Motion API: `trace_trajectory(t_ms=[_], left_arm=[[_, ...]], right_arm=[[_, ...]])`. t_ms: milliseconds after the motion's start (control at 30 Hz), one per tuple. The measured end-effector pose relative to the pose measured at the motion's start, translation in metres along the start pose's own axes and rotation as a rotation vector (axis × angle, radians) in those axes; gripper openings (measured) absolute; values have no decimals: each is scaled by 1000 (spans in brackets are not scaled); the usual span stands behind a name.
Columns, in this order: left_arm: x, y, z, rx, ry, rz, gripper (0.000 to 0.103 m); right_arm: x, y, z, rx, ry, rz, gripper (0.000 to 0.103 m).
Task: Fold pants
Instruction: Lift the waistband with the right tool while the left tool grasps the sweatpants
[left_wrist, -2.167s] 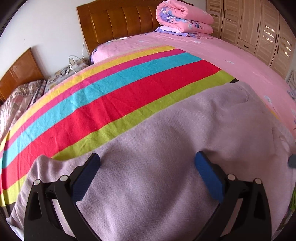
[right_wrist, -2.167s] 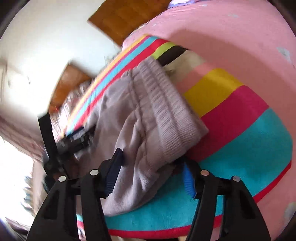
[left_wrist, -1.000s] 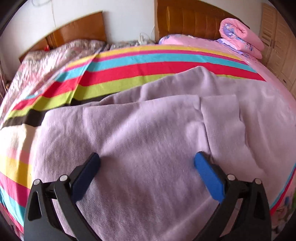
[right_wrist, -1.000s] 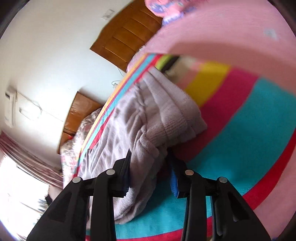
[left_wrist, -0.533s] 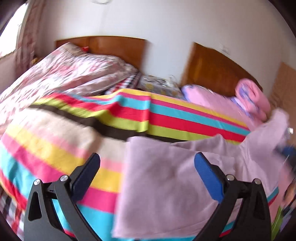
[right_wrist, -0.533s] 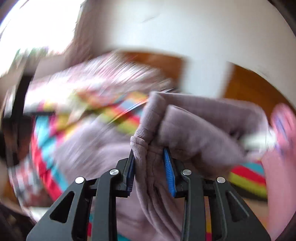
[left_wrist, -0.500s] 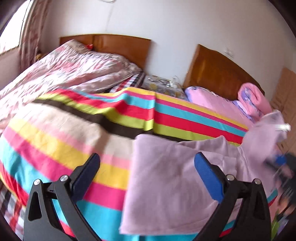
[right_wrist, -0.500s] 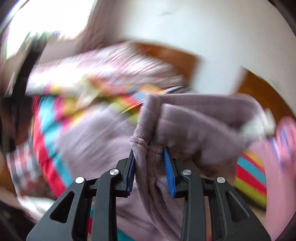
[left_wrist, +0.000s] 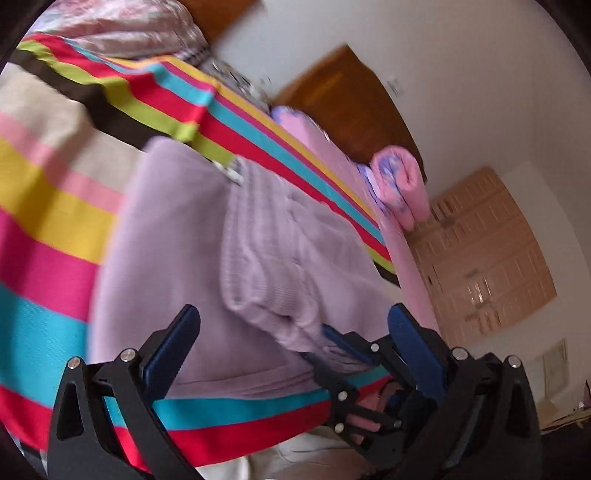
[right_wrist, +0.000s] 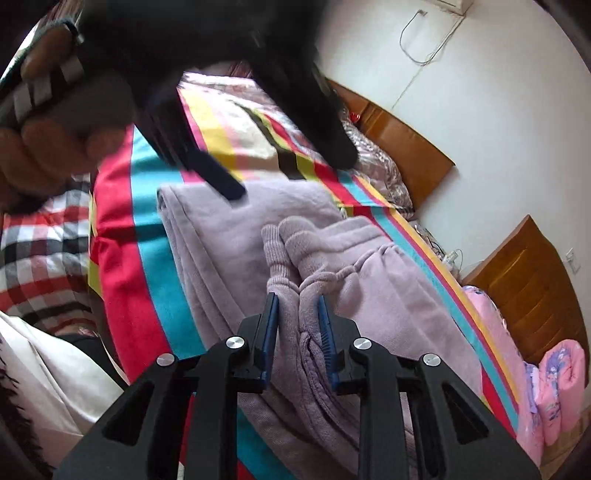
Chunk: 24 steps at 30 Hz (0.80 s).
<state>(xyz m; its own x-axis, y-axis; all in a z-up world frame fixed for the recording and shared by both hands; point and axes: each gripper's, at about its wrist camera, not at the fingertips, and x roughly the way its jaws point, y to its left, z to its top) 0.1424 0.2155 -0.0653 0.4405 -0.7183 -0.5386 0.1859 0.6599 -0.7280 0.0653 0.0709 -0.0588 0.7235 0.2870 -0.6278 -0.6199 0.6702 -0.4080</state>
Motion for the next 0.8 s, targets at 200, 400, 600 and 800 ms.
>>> trace_trajectory(t_ms=[200, 400, 600, 800], left_arm=[[49, -7, 10, -44, 117, 100, 101], [21, 11, 11, -111, 40, 91, 102], [9, 28, 1, -177, -6, 70, 102], [10, 24, -10, -135, -3, 60, 102]], right_arm=[[-13, -7, 0, 41, -36, 29, 5], [-26, -25, -9, 52, -30, 40, 68], [2, -10, -3, -46, 67, 77, 46], [16, -35, -16, 93, 116, 199, 38]])
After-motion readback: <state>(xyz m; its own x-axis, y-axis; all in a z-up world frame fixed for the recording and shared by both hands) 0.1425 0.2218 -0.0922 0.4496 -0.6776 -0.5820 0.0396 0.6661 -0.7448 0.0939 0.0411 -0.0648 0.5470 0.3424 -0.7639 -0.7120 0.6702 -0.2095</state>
